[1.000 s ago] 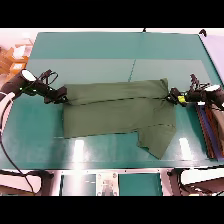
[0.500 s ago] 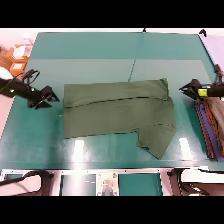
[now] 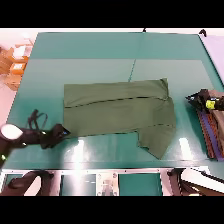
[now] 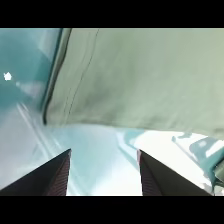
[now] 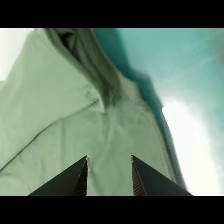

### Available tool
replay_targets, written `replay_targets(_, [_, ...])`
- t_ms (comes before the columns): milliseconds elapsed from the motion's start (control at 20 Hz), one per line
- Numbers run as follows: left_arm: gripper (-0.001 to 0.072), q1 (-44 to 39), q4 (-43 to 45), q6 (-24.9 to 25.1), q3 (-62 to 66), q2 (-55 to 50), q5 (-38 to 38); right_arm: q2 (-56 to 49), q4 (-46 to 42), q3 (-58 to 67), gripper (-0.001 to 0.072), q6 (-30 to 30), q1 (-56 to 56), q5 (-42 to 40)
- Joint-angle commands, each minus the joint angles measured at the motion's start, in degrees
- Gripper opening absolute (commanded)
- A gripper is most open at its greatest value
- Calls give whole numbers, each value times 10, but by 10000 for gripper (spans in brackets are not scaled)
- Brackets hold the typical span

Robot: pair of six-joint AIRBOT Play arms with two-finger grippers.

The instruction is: Fold the shirts.

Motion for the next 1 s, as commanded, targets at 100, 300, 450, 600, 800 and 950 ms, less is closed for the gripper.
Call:
replay_targets(100, [472, -143, -33, -138, -104, 36, 272, 6, 18, -14, 321, -7, 33, -3])
replay_targets(300, [471, -186, -32, -219, -121, 26, 430, 6, 27, -14, 322, -7, 49, -3])
replay_targets(450, [157, -214, -75, -219, -121, -16, 468, 6, 39, -15, 371, -7, 49, 5])
replay_targets(600, [25, -210, -76, -198, -106, -19, 468, 8, 37, -16, 371, 12, 31, 49])
replay_targets(800, [25, -88, -53, -109, -78, -19, 386, 71, -43, -53, 369, 78, -20, 83])
replay_targets(950, [25, 16, -52, -23, -48, -19, 333, 154, -149, -119, 451, 165, -47, 108])
